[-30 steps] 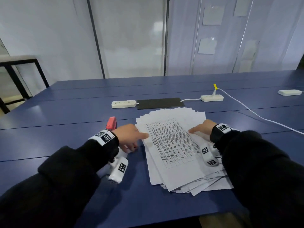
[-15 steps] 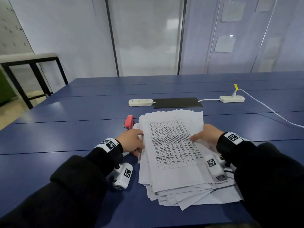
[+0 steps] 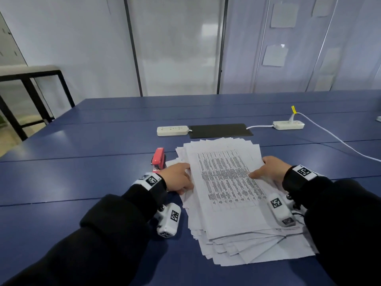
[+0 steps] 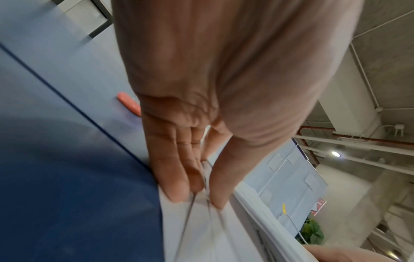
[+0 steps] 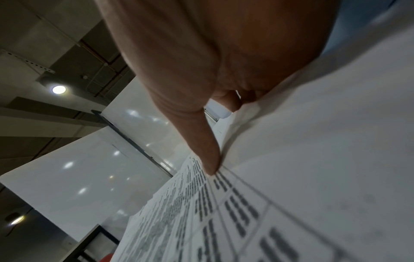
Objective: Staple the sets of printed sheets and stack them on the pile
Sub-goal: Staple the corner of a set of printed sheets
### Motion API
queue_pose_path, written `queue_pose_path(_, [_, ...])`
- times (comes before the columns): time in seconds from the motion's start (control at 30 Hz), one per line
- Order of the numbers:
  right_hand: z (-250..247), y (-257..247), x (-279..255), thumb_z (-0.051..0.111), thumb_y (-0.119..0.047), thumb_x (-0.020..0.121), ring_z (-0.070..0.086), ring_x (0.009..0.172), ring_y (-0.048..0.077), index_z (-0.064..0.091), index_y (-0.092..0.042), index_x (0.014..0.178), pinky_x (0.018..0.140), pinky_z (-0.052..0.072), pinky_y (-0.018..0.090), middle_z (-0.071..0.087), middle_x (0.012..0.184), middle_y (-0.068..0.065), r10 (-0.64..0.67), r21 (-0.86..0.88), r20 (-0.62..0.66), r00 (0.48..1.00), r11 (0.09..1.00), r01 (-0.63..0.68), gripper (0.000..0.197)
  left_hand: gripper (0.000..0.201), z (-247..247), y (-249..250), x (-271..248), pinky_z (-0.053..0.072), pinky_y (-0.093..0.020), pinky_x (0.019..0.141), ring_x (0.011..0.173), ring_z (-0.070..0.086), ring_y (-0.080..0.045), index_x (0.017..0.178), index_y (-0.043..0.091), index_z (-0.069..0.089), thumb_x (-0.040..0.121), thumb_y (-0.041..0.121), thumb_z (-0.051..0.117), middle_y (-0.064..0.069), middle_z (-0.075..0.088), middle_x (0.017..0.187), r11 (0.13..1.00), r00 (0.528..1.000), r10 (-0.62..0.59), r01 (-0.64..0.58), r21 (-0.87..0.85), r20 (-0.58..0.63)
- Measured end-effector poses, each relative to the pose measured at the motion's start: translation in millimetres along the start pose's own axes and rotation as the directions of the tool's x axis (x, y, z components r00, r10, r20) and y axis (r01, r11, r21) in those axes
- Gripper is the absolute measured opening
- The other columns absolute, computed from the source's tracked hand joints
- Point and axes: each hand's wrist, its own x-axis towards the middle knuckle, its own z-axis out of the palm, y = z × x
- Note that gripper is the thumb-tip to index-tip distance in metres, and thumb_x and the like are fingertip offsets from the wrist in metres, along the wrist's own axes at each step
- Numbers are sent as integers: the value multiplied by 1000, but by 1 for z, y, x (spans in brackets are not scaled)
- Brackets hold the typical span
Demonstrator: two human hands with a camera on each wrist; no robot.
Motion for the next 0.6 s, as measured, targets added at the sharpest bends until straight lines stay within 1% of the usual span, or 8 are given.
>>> queue_pose_path(0.17, [-46,5,-6,91,-11,76,70,80,19,74,-9,92,64,45,24,75,86,2,32,-200,-101,994,978,-52,24,43,29,38,20,59,-46,69,66,66,-31,124,4,54,84,2,70,-23,71,97,995,998,62,-64,79,24])
queue_pose_path(0.23, [-66,14,-4,100,-21,62,70,86,21,74,-11,100,72,50,27,76,93,2,59,-209,-134,989,974,-86,47,39,38,49,25,54,-45,67,66,64,-32,119,1,53,84,-2,68,-22,66,92,995,996,75,-78,56,43])
queue_pose_path(0.3, [-81,29,7,107,-36,33,71,100,28,72,-11,111,94,55,37,76,106,6,71,-151,-183,980,984,-99,89,37,42,52,29,51,-44,69,69,62,-32,114,-1,51,82,-3,68,-22,61,91,997,996,74,-75,25,59])
queue_pose_path(0.33, [-86,34,10,107,-33,34,70,101,29,71,-9,114,96,54,39,75,109,9,83,-121,-218,972,986,-111,90,41,43,52,29,53,-46,72,71,62,-32,116,-3,50,80,-1,70,-21,62,92,997,995,71,-71,-8,68])
queue_pose_path(0.4, [-87,26,-2,96,-7,64,66,83,27,74,-2,110,78,52,32,73,102,14,74,-99,-300,951,989,-108,51,44,35,49,24,60,-45,78,77,65,-29,118,1,50,82,6,76,-15,66,97,994,993,86,-79,-79,79])
queue_pose_path(0.47, [-90,24,-8,87,0,75,58,66,21,77,-4,94,63,46,28,70,84,12,65,-115,-412,909,986,-122,22,36,19,43,15,63,-40,74,85,65,-23,118,12,51,91,9,75,-12,68,102,984,992,115,-107,-141,49])
queue_pose_path(0.53, [-91,23,-10,85,-9,78,64,73,27,75,-16,81,72,50,29,73,83,10,19,-112,-527,850,989,-92,13,28,-7,36,5,64,-37,71,85,69,-20,119,16,65,94,21,75,-5,74,101,985,978,157,-165,-51,-141])
queue_pose_path(0.6, [-91,14,-15,79,-22,80,70,85,31,75,-21,77,82,56,34,76,84,6,-74,-161,-633,770,986,-38,5,26,-36,28,1,61,-36,81,91,72,-20,113,25,74,90,37,77,6,75,99,975,899,203,-149,165,-388])
